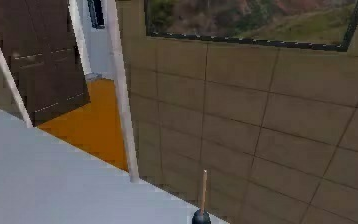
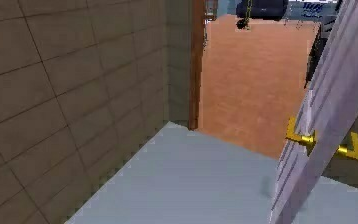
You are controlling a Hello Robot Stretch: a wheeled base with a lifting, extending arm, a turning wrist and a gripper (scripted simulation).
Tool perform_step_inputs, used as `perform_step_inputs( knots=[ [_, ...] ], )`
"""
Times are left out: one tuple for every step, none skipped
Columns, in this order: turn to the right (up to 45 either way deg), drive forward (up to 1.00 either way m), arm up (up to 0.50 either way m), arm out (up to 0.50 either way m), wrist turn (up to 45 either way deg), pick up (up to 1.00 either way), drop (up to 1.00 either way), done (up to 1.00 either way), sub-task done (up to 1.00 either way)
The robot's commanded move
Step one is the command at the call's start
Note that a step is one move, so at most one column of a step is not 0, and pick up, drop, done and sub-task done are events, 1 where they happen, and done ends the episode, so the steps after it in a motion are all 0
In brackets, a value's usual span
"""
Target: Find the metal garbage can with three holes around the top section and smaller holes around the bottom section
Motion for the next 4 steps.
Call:
perform_step_inputs(
  knots=[
    [45.0,0.00,0.00,0.00,0.0,0.00,0.00,0.00,0.00],
    [45.0,0.00,0.00,0.00,0.0,0.00,0.00,0.00,0.00],
    [6.0,0.00,0.00,0.00,0.0,0.00,0.00,0.00,0.00],
    [0.0,0.65,0.00,0.00,0.0,0.00,0.00,0.00,0.00]
  ],
)
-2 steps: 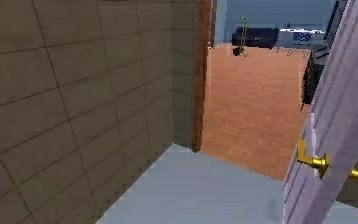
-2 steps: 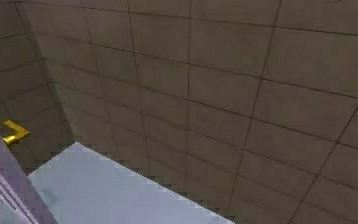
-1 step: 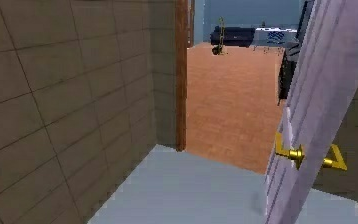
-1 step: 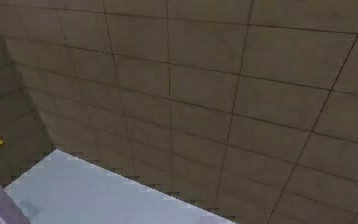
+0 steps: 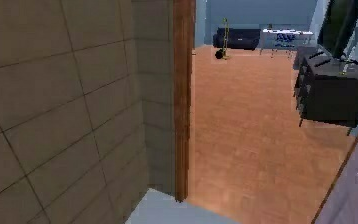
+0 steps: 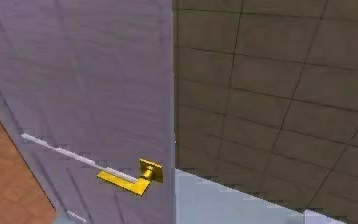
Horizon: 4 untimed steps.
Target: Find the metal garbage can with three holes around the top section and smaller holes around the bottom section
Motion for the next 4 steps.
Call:
perform_step_inputs(
  knots=[
    [36.0,0.00,0.00,0.00,0.0,0.00,0.00,0.00,0.00],
    [0.0,0.05,0.00,0.00,0.0,0.00,0.00,0.00,0.00],
    [-15.0,0.00,0.00,0.00,0.0,0.00,0.00,0.00,0.00],
    [0.0,1.00,0.00,0.00,0.0,0.00,0.00,0.00,0.00]
  ],
)
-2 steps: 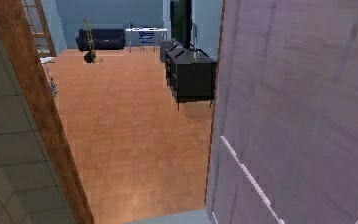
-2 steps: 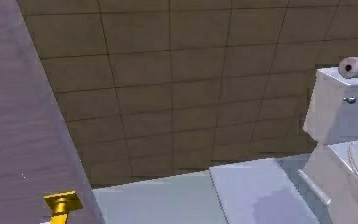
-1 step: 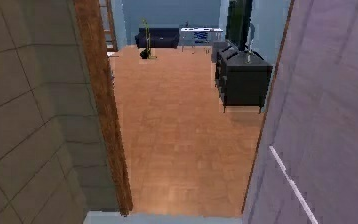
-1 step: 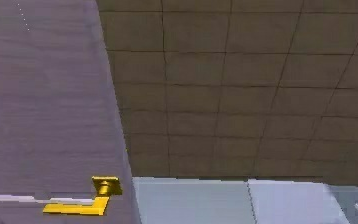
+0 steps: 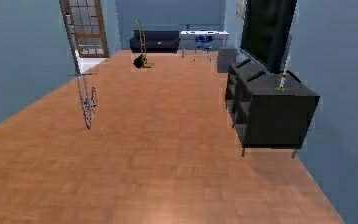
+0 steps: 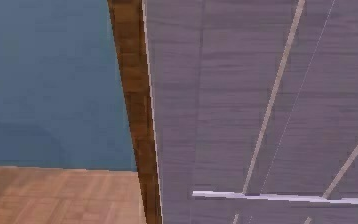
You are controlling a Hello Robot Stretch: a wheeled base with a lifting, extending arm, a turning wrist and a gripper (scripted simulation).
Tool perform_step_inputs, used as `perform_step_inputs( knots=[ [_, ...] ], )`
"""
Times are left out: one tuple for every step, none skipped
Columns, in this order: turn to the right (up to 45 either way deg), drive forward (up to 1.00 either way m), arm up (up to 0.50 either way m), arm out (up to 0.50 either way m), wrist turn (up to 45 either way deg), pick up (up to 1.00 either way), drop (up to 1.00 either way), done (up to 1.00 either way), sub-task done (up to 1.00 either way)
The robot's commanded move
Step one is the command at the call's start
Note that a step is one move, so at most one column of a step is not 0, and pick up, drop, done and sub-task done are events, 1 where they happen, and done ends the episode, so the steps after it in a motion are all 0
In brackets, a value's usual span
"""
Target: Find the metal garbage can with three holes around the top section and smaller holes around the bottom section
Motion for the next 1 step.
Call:
perform_step_inputs(
  knots=[
    [-3.0,0.00,0.00,0.00,0.0,0.00,0.00,0.00,0.00]
  ],
)
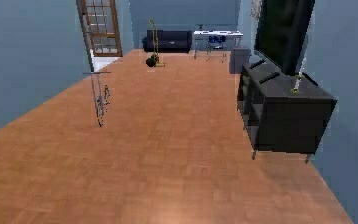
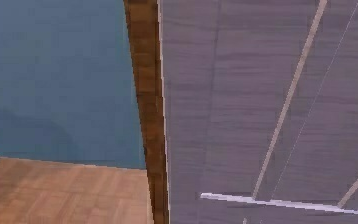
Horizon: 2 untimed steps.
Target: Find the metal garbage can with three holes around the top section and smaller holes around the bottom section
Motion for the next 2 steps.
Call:
perform_step_inputs(
  knots=[
    [0.0,0.30,0.00,0.00,0.0,0.00,0.00,0.00,0.00],
    [-45.0,0.00,0.00,0.00,0.0,0.00,0.00,0.00,0.00]
  ],
)
